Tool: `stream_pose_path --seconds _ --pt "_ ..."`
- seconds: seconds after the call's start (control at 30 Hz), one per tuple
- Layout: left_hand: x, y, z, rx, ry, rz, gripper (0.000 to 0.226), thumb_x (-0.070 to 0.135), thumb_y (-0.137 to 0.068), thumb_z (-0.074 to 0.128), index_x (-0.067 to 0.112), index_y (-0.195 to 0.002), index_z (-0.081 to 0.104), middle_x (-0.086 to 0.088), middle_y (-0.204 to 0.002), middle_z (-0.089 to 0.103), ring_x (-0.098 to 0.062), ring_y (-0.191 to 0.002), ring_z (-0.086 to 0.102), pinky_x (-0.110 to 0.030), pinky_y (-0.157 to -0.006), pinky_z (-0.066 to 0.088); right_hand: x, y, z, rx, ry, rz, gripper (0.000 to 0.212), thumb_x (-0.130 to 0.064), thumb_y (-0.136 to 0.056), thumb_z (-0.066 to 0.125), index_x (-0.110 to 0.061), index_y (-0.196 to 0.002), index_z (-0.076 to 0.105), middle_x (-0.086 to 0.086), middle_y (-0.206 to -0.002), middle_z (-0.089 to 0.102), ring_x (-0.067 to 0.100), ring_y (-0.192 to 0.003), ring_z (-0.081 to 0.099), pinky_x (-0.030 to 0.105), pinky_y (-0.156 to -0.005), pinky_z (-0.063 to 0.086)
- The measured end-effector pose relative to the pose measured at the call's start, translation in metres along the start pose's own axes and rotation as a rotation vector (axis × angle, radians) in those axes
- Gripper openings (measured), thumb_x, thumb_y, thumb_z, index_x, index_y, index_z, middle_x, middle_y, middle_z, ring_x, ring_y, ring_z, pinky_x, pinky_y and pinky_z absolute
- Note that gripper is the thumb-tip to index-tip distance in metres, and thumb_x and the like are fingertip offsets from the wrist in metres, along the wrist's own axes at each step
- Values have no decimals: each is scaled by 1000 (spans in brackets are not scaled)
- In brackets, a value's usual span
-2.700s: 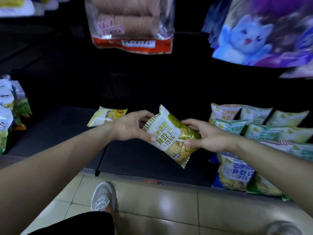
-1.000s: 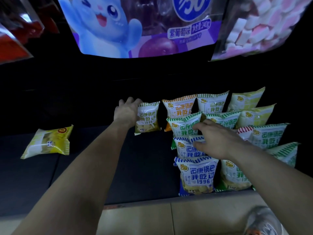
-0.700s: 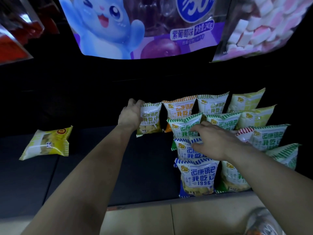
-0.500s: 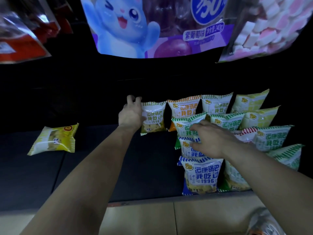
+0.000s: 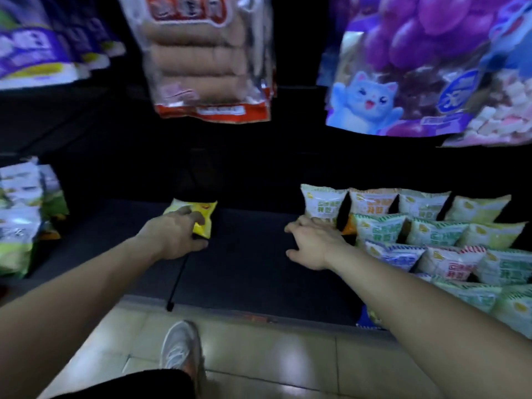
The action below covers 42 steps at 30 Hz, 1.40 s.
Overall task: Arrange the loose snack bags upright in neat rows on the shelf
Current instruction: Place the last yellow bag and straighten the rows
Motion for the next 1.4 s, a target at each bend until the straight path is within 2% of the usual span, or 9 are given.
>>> stream_pose_path --seconds 0.17,0.5,0.7,0.77,0.83,0.93,1.03,1.3,1.4 --pt "-92 33 35 8 148 -176 69 58 -85 61 25 -142 40 -2 -135 44 -26 -118 54 -41 -91 48 -91 -51 19 -8 -10 -91 64 -44 -95 54 -22 -151 32 5 -150 35 28 -135 34 45 -105 41" --pt "-180 -2 92 108 367 -220 68 55 -84 62 24 -141 41 -2 -131 46 -26 -119 53 -40 -100 44 -192 -225 77 -20 -24 -108 76 -40 -91 59 -22 -155 22 7 -157 26 33 -134 37 48 -106 40" --pt "-202 -39 131 144 527 -337 64 55 -83 62 24 -137 45 -1 -130 49 -24 -119 53 -42 -101 43 -209 -303 108 7 129 -134 87 -47 -90 59 -29 -158 7 0 -167 -3 30 -152 1 53 -119 16" --pt "-208 -44 136 145 478 -365 63 58 -84 60 26 -137 43 1 -130 47 -24 -119 53 -44 -101 42 -211 -313 114 22 88 -131 80 -55 -93 51 -30 -157 12 0 -166 5 30 -151 10 51 -118 20" --pt "-215 -45 136 147 462 -398 62 58 -84 59 27 -135 43 2 -128 47 -25 -118 53 -44 -100 42 -212 -315 109 130 37 -143 59 -54 -96 46 -28 -147 32 1 -155 28 33 -136 33 48 -108 34" --pt "-225 -46 135 148 507 -438 61 58 -83 61 25 -132 46 -1 -125 48 -27 -114 56 -46 -99 43 -212 -309 100 266 45 -185 40 -46 -95 55 -21 -126 49 3 -132 44 32 -117 45 46 -95 44" --pt "-222 -45 135 138 498 -434 59 58 -84 60 24 -131 47 -1 -122 48 -27 -111 56 -46 -98 44 -199 -310 95 227 -19 -104 64 -53 -85 68 -20 -134 45 5 -135 45 31 -122 46 45 -97 44" --pt "-199 -51 135 80 410 -385 61 58 -87 57 26 -137 42 0 -131 45 -26 -119 52 -44 -100 41 -171 -303 110 -31 -80 60 111 -78 -57 74 -11 -140 45 11 -142 47 32 -132 44 43 -103 39" --pt "-185 -50 127 68 373 -355 62 57 -88 56 27 -140 40 0 -135 43 -27 -119 52 -44 -99 41 -167 -279 109 -104 -17 54 105 -75 -47 80 -17 -129 51 8 -132 42 31 -123 44 41 -95 44"
Point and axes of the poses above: each hand's wrist, its own y-axis away from the middle knuckle, its own z-axis out of the palm, x = y × z, the point moved 7 cm from there along -y, towards the middle knuckle
